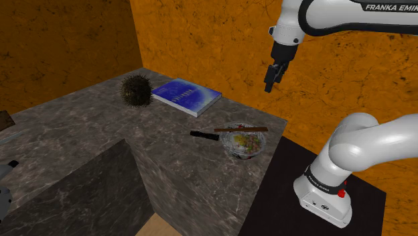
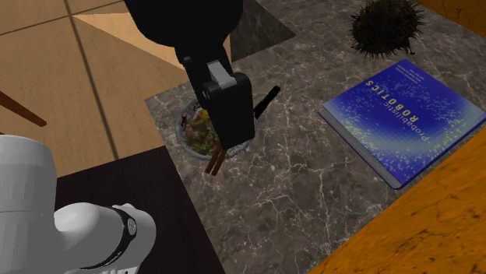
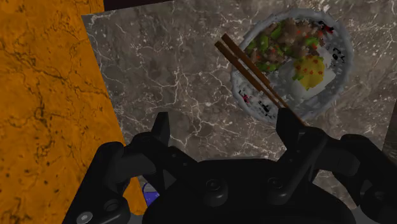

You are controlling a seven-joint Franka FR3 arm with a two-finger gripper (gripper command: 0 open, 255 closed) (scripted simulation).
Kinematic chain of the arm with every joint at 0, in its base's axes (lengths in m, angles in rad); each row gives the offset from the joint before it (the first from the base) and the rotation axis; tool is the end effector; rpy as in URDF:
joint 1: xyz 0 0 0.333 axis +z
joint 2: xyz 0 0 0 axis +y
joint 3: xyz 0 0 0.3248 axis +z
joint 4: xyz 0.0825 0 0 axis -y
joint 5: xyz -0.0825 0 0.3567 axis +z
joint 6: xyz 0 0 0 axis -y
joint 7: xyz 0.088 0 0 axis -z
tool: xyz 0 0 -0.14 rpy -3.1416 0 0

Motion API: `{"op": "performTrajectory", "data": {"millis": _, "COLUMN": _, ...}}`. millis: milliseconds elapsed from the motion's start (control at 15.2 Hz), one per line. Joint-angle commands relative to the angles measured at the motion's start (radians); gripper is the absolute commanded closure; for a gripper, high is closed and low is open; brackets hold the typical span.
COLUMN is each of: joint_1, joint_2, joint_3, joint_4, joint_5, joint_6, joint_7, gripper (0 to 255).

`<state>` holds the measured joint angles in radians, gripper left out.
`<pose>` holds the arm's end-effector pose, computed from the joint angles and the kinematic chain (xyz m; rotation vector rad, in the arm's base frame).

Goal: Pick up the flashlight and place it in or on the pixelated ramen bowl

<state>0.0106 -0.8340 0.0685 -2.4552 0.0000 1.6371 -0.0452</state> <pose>0.2647 0.0254 0.5376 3.0868 0.1579 0.0232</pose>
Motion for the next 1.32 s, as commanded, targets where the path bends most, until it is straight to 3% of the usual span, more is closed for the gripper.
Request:
{"op": "performTrajectory", "data": {"millis": 0, "joint_1": 0.000, "joint_2": 0.000, "joint_3": 0.000, "joint_4": 0.000, "joint_5": 0.000, "joint_6": 0.000, "joint_7": 0.000, "gripper": 0}}
{"op": "performTrajectory", "data": {"millis": 594, "joint_1": 0.066, "joint_2": 0.260, "joint_3": 0.051, "joint_4": -0.032, "joint_5": 0.035, "joint_6": 0.289, "joint_7": -0.052, "gripper": 0}}
{"op": "performTrajectory", "data": {"millis": 1254, "joint_1": 0.124, "joint_2": 0.611, "joint_3": 0.120, "joint_4": 0.045, "joint_5": 0.039, "joint_6": 0.558, "joint_7": -0.100, "gripper": 0}}
